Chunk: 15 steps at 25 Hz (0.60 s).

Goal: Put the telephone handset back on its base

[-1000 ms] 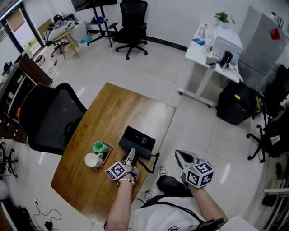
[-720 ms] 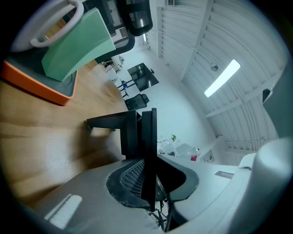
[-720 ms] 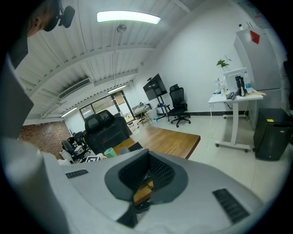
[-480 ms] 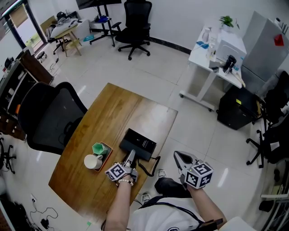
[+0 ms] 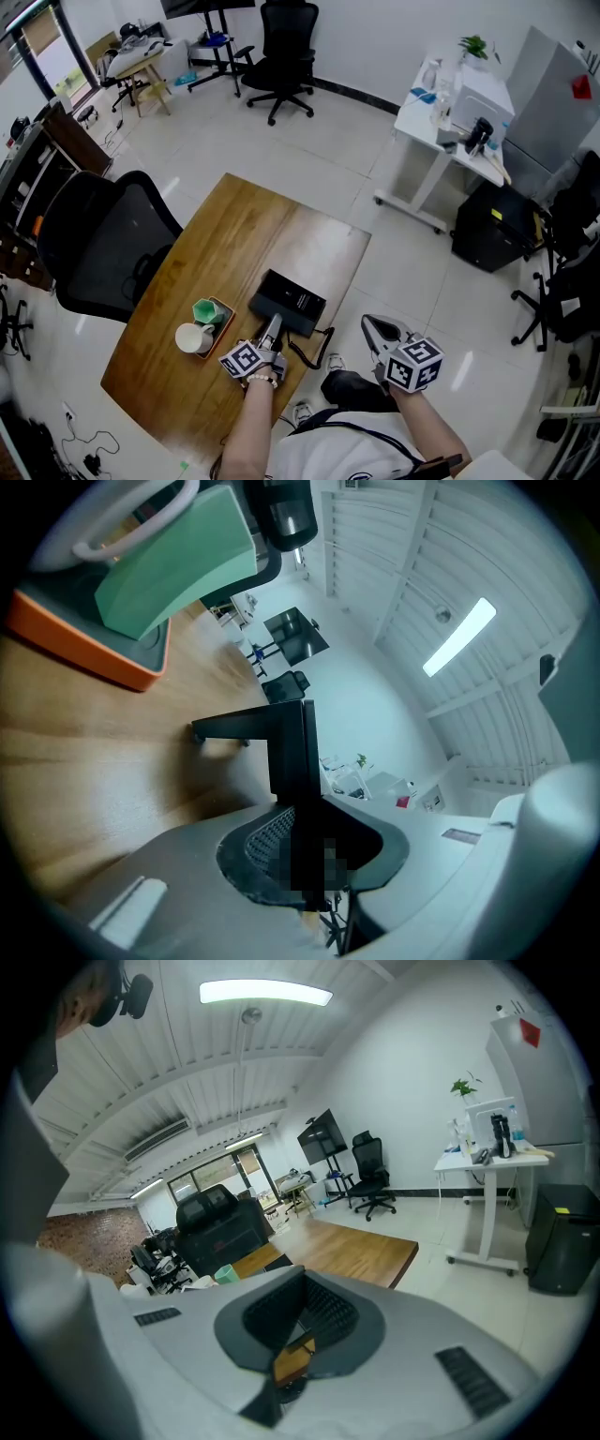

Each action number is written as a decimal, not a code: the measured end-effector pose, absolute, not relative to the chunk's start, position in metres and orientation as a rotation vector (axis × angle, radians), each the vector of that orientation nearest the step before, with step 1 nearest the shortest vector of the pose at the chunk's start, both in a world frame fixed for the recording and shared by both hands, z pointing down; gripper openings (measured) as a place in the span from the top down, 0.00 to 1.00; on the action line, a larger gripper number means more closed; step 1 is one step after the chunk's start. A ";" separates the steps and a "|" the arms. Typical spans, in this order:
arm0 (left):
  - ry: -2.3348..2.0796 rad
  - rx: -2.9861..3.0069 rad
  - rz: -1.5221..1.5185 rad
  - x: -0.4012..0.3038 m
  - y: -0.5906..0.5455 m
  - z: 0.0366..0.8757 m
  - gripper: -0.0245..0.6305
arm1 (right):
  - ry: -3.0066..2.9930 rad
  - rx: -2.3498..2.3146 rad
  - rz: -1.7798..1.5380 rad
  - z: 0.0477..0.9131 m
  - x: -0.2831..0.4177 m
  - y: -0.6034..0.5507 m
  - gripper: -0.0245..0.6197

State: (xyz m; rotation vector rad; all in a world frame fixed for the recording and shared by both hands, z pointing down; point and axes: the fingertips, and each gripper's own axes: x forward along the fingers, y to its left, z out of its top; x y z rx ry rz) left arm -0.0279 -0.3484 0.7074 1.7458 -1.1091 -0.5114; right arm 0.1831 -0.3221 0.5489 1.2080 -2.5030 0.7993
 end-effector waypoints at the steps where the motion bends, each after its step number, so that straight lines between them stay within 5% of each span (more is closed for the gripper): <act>1: -1.128 1.743 -0.491 -0.029 -0.348 0.708 0.83 | -2.505 1.207 0.799 0.548 0.182 -0.321 0.96; 15: -1.179 1.744 -0.427 -0.049 -0.316 0.695 0.76 | -2.523 1.241 0.795 0.538 0.177 -0.305 0.96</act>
